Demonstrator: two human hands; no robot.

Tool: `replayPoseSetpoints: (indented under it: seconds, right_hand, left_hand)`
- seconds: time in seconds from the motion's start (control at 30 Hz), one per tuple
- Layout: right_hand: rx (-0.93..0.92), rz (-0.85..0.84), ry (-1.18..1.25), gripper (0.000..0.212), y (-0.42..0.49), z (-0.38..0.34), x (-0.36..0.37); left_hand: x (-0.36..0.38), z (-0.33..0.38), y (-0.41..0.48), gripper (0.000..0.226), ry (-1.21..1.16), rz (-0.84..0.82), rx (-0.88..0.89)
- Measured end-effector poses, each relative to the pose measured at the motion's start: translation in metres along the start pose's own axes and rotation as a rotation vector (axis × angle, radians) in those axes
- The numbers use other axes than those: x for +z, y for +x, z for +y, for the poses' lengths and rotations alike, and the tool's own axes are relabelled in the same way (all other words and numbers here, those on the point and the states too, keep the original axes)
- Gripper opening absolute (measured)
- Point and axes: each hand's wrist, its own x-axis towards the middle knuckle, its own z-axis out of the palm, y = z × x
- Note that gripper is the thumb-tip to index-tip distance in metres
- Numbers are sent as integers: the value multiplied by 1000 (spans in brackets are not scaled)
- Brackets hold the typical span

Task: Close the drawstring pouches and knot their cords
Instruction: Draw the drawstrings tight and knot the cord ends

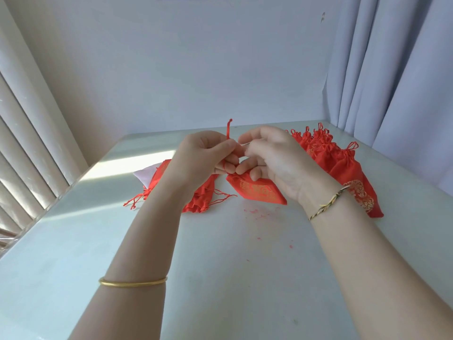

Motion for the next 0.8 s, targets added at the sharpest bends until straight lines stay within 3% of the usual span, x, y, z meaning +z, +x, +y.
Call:
replayPoseSetpoints:
  seconds: [0.2, 0.47, 0.8]
  right_hand:
    - [-61, -29, -62, 16, 3, 9, 0]
    - [-332, 66, -307, 24, 9, 19, 4]
    - [-580, 181, -734, 5, 8, 22, 12]
  left_hand:
    - [-1, -4, 2, 17, 8, 46, -36]
    - [1, -7, 4, 15, 8, 128, -50]
    - [-3, -5, 5, 12, -17, 168, -44]
